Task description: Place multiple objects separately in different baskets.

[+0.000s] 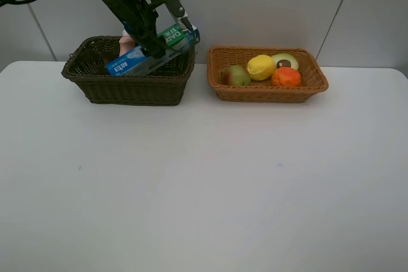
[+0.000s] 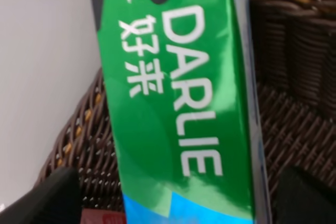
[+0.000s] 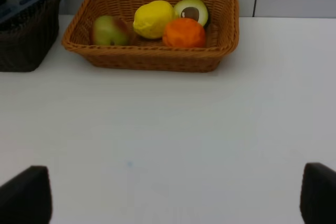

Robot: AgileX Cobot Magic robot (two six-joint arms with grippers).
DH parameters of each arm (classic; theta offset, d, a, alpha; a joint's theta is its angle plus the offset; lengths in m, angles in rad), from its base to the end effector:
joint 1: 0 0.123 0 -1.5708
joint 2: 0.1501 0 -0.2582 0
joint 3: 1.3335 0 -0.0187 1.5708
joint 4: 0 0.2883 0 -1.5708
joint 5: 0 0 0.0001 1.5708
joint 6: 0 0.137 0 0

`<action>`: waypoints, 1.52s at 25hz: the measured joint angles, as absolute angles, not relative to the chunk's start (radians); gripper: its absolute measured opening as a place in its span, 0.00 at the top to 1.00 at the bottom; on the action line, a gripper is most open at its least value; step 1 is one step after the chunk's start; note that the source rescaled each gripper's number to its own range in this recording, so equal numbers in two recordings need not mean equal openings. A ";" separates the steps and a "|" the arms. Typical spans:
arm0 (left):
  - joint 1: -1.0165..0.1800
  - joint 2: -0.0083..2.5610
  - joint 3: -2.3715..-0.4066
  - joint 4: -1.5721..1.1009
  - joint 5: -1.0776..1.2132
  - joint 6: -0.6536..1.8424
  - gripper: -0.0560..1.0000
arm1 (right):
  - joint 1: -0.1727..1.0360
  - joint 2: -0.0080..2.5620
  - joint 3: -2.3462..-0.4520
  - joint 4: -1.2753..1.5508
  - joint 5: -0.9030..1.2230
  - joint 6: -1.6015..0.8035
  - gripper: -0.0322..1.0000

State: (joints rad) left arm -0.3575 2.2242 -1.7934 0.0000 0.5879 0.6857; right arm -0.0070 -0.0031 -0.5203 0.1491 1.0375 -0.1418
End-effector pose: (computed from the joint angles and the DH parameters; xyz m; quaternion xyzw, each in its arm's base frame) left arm 0.5108 -0.1908 0.1127 0.4730 0.8231 0.0513 0.3100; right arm 0.0941 0.0169 0.2857 -0.0593 0.8364 0.0341 0.5438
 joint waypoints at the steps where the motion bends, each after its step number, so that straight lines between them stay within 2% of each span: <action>1: -0.357 2.224 -1.793 0.000 0.591 0.688 0.02 | -0.007 -0.003 -0.520 0.149 1.037 -0.142 0.00; 12: -0.357 2.193 -1.793 -0.019 0.677 0.687 0.02 | -0.007 -0.003 -0.520 0.149 1.037 -0.142 0.00; 21: -0.357 2.073 -1.794 -0.026 0.854 0.633 0.02 | -0.007 -0.003 -0.520 0.148 1.037 -0.142 0.00; 32: -0.357 1.925 -1.794 -0.067 1.175 0.515 0.02 | -0.007 -0.003 -0.520 0.148 1.037 -0.142 0.00; 38: -0.357 1.820 -1.763 -0.079 1.210 0.427 0.02 | -0.007 -0.003 -0.520 0.148 1.037 -0.142 0.00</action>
